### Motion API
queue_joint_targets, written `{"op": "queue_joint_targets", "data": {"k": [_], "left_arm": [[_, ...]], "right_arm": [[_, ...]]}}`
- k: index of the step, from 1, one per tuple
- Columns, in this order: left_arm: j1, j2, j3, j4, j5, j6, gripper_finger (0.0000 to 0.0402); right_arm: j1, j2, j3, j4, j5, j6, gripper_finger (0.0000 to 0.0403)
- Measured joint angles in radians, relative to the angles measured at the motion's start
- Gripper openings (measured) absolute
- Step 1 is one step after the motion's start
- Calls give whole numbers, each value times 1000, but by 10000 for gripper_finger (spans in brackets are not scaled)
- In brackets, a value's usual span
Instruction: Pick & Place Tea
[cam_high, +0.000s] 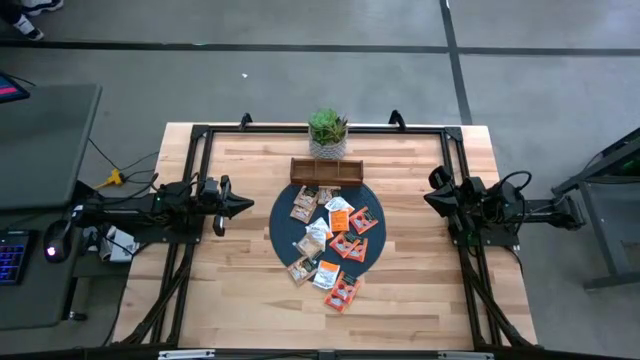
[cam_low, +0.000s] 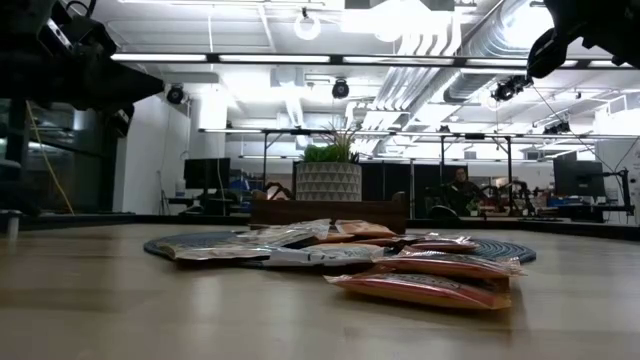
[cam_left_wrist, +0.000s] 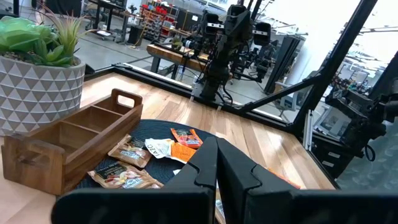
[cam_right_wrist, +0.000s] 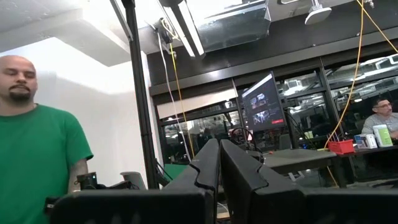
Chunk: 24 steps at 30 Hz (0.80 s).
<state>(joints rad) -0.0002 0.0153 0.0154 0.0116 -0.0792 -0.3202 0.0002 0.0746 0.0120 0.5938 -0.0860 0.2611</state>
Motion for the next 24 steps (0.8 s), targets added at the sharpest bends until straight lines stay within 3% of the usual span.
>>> {"op": "queue_joint_targets", "data": {"k": [15,24], "left_arm": [[0,0,0,49,-5,-5,1],[0,1,19,104,15,-92,1]], "right_arm": [[0,0,0,0,0,0,12],[0,0,0,0,0,0,12]]}}
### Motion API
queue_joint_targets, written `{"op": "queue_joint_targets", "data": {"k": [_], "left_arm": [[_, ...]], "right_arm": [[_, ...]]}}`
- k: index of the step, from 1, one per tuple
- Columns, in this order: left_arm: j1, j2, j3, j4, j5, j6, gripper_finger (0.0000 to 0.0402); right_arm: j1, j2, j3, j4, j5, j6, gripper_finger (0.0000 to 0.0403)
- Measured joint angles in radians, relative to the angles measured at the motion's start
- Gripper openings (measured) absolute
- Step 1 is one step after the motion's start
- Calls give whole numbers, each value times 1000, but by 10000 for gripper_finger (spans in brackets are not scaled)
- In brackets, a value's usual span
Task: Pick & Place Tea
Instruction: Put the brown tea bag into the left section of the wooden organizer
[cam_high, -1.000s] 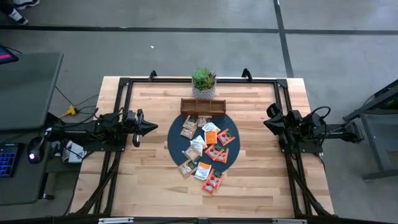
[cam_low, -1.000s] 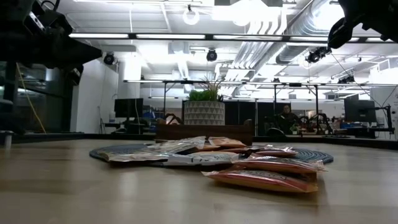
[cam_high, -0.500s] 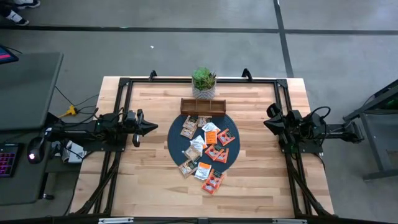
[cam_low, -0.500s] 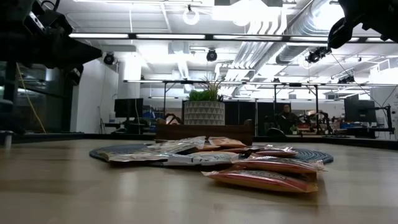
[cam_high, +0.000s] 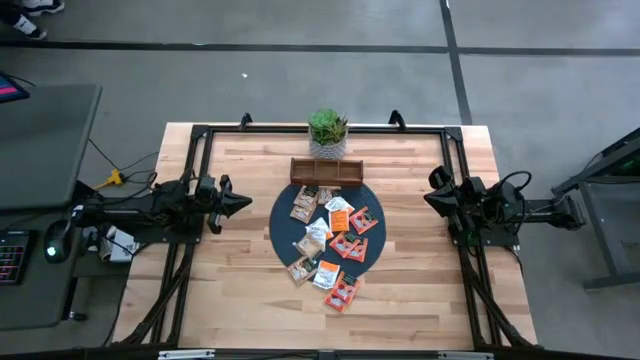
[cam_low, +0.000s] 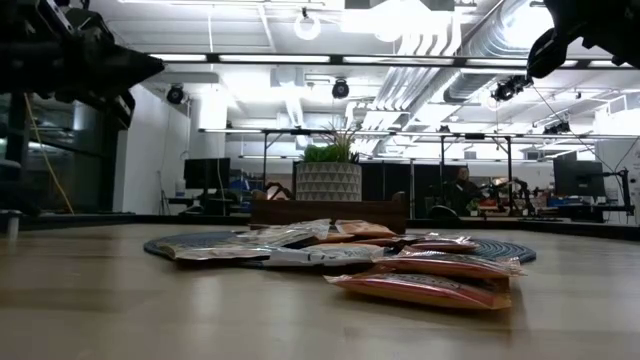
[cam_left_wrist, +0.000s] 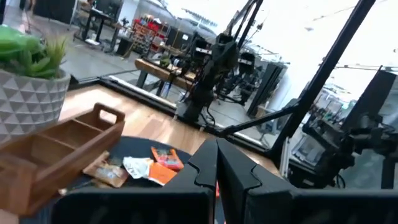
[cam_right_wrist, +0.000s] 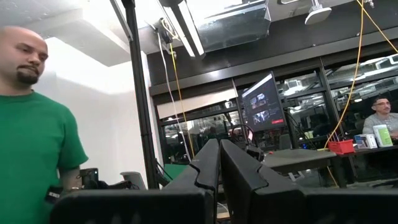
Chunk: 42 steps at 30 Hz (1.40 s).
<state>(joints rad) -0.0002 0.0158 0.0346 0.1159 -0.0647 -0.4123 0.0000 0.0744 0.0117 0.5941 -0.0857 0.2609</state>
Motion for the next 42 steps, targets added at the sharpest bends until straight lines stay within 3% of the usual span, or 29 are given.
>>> {"op": "queue_joint_targets", "data": {"k": [18,27,33,42], "left_arm": [[0,0,11,16,-45,-73,1],[0,46,102,-108,-31,55,1],[0,226,196,-196,-33,222,1],[0,652,335,-186,-35,364,1]], "right_arm": [[0,0,0,0,0,0,12],[0,0,0,-1,0,0,12],[0,0,0,-5,0,0,12],[0,0,0,-5,0,0,12]]}}
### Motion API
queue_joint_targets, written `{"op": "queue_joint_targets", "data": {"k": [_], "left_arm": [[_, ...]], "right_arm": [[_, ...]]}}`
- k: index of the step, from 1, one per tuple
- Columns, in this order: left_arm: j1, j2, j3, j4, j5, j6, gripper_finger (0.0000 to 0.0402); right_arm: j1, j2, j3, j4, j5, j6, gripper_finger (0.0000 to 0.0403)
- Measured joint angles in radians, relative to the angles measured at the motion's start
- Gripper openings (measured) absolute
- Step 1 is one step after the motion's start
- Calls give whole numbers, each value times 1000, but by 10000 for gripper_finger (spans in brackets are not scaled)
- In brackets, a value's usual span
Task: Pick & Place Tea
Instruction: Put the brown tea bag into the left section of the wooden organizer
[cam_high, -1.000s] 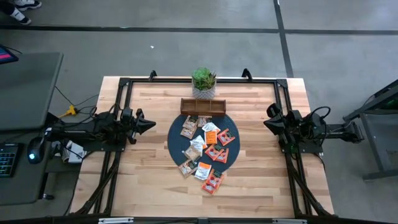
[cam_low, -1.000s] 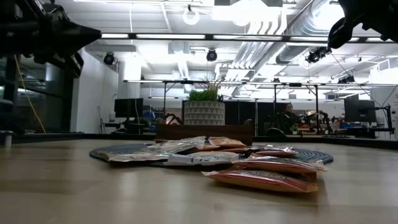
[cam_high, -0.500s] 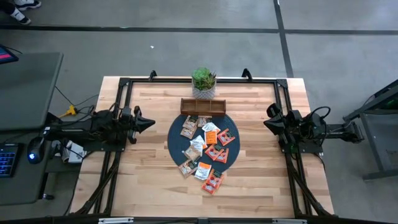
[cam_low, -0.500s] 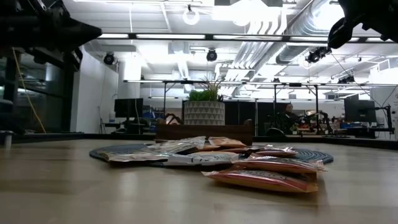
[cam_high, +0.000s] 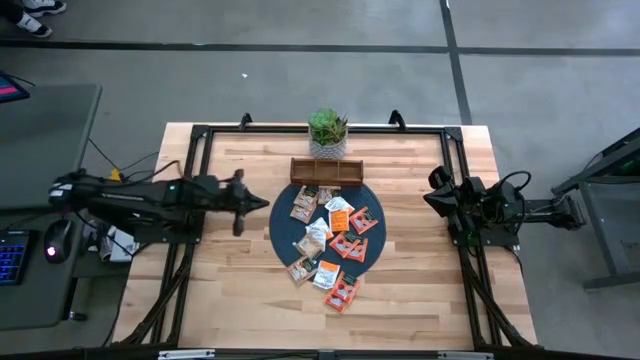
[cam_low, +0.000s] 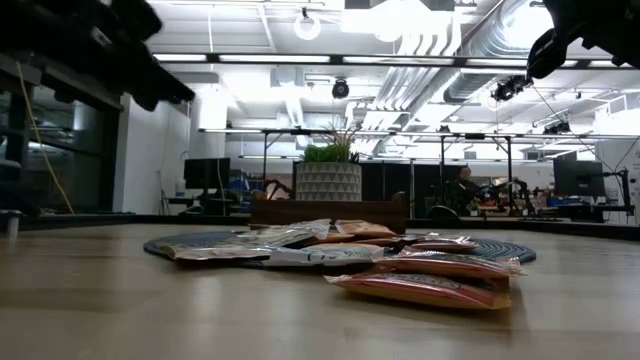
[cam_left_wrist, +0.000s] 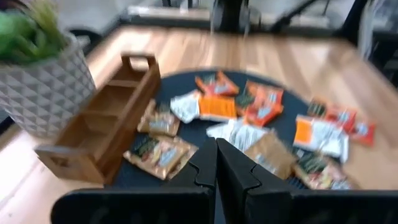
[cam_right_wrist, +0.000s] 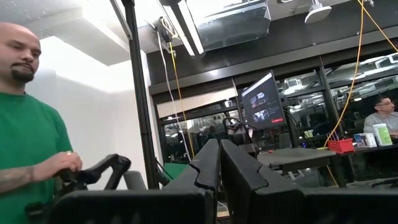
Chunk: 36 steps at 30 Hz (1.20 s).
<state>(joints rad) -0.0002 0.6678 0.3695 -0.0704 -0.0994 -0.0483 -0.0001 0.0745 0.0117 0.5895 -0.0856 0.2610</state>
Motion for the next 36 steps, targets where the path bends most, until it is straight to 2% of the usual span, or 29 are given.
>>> {"op": "queue_joint_targets", "data": {"k": [6,13,17,19,23,27,31,36], "left_arm": [[-7,243,51,19,4,21,1],[-71,458,56,120,12,145,7],[-97,535,57,236,27,155,43],[-101,578,66,254,1,156,69],[-99,655,104,254,-121,166,126],[-98,733,144,253,-194,274,170],[-98,798,168,249,-203,336,190],[-98,850,191,250,-225,398,193]], "right_arm": [[0,0,0,-2,0,0,12],[0,0,0,-3,0,0,12],[0,0,0,-4,0,0,12],[0,0,0,-4,0,0,12],[0,0,0,-4,0,0,12],[0,0,0,-6,0,0,12],[0,0,0,-8,0,0,12],[0,0,0,-9,0,0,12]]}}
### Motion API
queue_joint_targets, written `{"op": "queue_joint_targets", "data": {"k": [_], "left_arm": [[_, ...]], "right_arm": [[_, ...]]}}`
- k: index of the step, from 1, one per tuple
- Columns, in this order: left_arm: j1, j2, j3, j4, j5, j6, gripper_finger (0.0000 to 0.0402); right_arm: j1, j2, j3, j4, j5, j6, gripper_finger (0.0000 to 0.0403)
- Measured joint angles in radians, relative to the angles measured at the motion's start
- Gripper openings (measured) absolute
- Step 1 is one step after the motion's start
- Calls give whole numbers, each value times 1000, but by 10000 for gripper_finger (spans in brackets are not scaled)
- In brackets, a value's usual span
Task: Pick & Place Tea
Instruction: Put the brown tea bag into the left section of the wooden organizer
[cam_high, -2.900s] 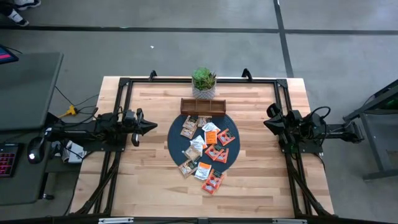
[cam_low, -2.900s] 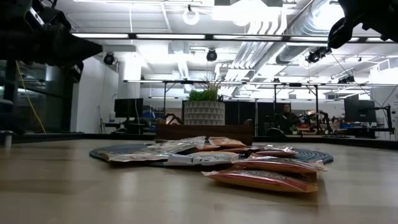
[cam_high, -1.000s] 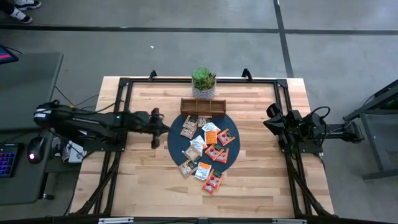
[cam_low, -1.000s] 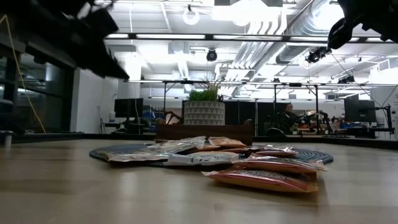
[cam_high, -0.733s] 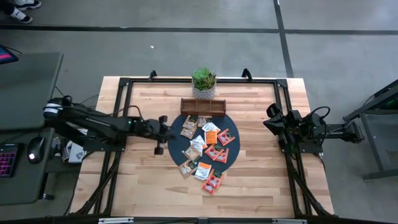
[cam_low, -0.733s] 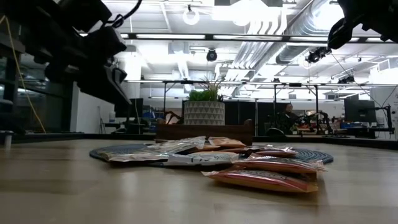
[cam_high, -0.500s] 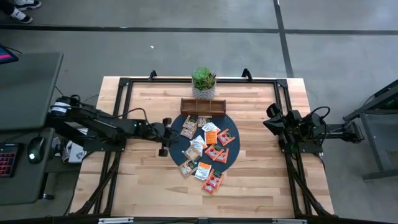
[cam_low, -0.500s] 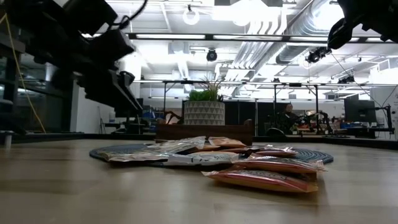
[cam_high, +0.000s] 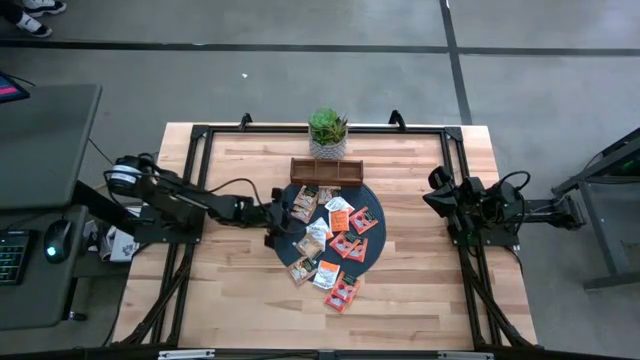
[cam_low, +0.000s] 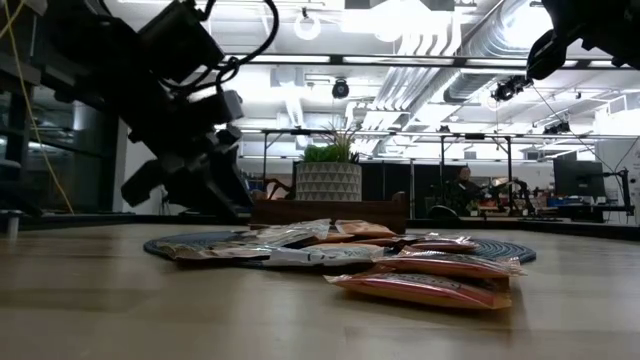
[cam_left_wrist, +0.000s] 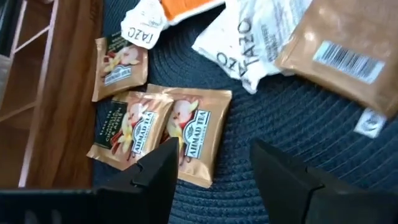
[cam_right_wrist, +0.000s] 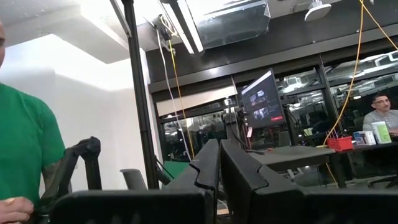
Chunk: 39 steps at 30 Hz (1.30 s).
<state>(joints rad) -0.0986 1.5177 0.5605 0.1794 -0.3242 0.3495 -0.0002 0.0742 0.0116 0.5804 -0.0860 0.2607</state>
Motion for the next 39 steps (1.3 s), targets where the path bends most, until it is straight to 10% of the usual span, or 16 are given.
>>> {"op": "queue_joint_targets", "data": {"k": [39], "left_arm": [[20,139,33,71,-70,117,193]], "right_arm": [[0,0,0,-8,0,0,12]]}}
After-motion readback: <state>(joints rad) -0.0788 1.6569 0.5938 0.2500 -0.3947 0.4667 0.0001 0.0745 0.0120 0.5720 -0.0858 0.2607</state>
